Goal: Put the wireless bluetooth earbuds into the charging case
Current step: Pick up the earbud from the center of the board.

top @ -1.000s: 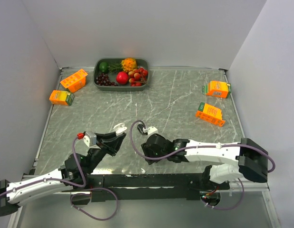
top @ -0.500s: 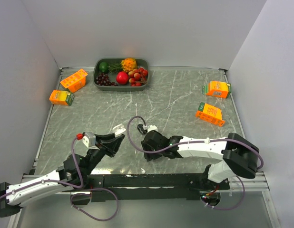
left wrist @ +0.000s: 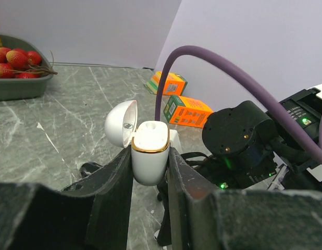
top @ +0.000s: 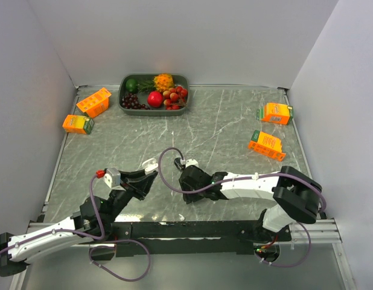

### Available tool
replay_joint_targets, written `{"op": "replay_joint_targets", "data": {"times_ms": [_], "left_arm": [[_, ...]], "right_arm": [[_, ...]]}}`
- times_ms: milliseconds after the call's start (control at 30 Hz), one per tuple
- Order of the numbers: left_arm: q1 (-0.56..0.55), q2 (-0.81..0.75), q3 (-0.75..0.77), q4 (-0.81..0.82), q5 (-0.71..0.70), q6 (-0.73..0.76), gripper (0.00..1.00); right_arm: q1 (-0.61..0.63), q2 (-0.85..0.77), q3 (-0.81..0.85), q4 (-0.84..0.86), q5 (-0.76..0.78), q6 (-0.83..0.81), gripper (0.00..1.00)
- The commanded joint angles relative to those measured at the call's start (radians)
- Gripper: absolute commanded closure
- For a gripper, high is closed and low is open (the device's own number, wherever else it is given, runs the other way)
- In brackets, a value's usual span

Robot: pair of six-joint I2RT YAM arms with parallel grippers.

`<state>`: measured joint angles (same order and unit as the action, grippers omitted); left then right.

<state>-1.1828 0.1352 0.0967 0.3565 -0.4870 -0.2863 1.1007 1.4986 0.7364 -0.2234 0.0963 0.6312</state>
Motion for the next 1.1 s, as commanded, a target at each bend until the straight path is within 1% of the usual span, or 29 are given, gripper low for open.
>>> {"op": "replay_joint_targets", "data": {"times_ms": [0,33,100,200,300,400,433,467,500,600,633,733,767,833,933,967,1067], "left_arm": [[0.002,-0.002,0.026,0.025,-0.002,-0.004,0.99],[0.002,-0.003,0.026,0.024,-0.001,-0.004,0.99],[0.002,-0.005,0.026,0.021,-0.002,-0.007,0.99],[0.002,-0.009,0.028,0.019,-0.001,-0.010,0.99],[0.003,-0.008,0.026,0.021,0.001,-0.013,0.99],[0.002,-0.003,0.026,0.024,0.002,-0.013,0.99],[0.002,0.000,0.026,0.024,0.002,-0.011,0.99],[0.003,0.003,0.028,0.025,0.004,-0.013,0.99],[0.002,0.004,0.028,0.029,0.005,-0.011,0.99],[0.002,0.014,0.029,0.035,0.007,-0.008,0.99],[0.002,0.015,0.029,0.041,0.007,-0.005,0.99],[0.002,0.030,0.032,0.053,0.008,0.006,0.99],[0.003,0.043,0.032,0.056,0.011,0.007,0.99],[0.003,0.061,0.032,0.065,0.027,0.022,0.99],[0.002,0.131,0.043,0.090,0.074,0.047,0.99],[0.002,0.176,0.046,0.107,0.089,0.053,0.99],[0.002,0.260,0.058,0.162,0.172,0.078,0.99]], "right_arm": [[-0.010,0.034,0.029,0.039,0.011,-0.001,0.55],[-0.010,0.040,0.031,0.039,0.010,-0.001,0.60],[-0.010,0.045,0.032,0.041,0.006,-0.001,0.64],[-0.009,0.045,0.026,0.044,0.003,-0.001,0.67],[-0.009,0.032,0.009,0.048,0.005,0.004,0.71],[-0.009,0.006,-0.008,0.053,0.016,0.007,0.85],[-0.009,-0.023,-0.014,0.053,0.029,0.007,0.93],[-0.009,-0.041,-0.020,0.049,0.042,0.005,0.98],[-0.007,-0.061,-0.019,0.041,0.060,0.002,1.00],[0.007,-0.164,0.011,-0.028,0.158,-0.037,1.00],[0.008,-0.213,0.024,-0.080,0.183,-0.053,1.00],[0.011,-0.293,0.110,-0.184,0.262,-0.119,1.00],[0.017,-0.313,0.160,-0.250,0.302,-0.161,1.00],[0.031,-0.377,0.202,-0.293,0.332,-0.214,1.00],[0.054,-0.434,0.312,-0.373,0.378,-0.330,1.00],[0.062,-0.442,0.334,-0.407,0.391,-0.346,1.00],[0.106,-0.457,0.391,-0.432,0.428,-0.418,1.00]]}}
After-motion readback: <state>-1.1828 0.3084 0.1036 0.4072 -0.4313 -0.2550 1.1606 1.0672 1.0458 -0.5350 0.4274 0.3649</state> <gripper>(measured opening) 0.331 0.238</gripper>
